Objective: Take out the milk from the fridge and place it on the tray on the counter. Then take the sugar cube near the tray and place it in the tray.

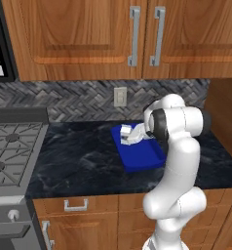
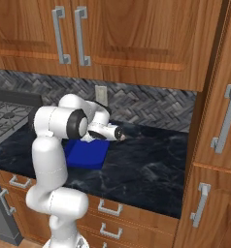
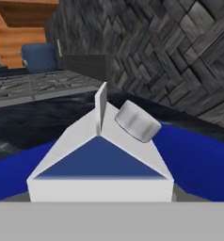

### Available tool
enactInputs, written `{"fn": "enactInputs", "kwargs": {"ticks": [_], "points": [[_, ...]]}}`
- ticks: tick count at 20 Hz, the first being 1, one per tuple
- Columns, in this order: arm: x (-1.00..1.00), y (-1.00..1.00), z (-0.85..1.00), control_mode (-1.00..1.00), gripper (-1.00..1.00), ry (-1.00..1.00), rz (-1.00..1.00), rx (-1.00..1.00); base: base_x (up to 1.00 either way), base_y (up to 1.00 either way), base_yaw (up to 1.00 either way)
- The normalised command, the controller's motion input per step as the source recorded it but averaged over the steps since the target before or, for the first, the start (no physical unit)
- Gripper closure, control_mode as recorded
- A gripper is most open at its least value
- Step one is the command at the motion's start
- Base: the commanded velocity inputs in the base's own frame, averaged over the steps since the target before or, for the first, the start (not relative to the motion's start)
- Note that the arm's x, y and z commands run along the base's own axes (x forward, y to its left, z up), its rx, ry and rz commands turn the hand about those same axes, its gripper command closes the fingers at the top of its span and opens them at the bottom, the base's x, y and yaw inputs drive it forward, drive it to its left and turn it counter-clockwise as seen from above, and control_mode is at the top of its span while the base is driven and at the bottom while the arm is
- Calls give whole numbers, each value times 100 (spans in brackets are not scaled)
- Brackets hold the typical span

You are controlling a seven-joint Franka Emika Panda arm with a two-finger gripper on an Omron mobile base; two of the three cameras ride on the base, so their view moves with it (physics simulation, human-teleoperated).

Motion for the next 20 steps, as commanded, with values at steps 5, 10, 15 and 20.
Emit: {"fn": "enactInputs", "kwargs": {"ticks": [5,10,15,20], "points": [[-15,-10,0,-100,-100,0,0,0,0,0,0],[-27,-28,1,-100,-100,-4,0,2,0,0,0],[-24,-34,14,-100,-100,-8,0,4,0,0,0],[-20,-19,30,-100,-100,-17,0,3,0,0,0]]}}
